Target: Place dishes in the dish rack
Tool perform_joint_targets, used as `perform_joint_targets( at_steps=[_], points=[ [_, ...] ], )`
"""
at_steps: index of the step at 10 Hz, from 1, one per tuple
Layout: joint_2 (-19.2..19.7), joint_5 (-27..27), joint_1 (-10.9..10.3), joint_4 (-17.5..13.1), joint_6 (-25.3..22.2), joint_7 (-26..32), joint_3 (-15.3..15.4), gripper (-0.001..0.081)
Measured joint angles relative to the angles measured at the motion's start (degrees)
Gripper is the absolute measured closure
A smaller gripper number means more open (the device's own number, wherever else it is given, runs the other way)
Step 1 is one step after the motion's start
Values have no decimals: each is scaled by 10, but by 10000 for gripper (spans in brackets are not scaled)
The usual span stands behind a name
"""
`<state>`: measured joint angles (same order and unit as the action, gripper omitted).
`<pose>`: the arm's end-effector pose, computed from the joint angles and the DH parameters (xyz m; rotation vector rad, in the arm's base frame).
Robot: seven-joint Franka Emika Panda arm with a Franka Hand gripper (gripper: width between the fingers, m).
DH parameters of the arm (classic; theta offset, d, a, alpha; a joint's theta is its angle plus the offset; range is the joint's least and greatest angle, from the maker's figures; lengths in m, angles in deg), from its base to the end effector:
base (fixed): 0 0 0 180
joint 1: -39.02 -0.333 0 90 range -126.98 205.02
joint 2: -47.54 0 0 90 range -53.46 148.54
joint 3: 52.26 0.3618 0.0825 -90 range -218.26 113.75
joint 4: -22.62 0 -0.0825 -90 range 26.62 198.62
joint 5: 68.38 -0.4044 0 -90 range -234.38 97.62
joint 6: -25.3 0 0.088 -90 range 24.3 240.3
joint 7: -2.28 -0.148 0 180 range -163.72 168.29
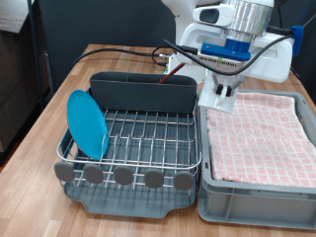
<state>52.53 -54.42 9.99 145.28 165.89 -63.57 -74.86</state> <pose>0.5999 0.0639 0.3848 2.7911 -1.2817 0.4761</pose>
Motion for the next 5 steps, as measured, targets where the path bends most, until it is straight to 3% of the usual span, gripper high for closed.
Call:
perform_joint_targets(
  at_steps=[2, 5],
  points=[
    [7, -16, 3, -12, 2, 30, -5, 734],
    [46, -104, 29, -73, -38, 143, -7, 734]
  ],
)
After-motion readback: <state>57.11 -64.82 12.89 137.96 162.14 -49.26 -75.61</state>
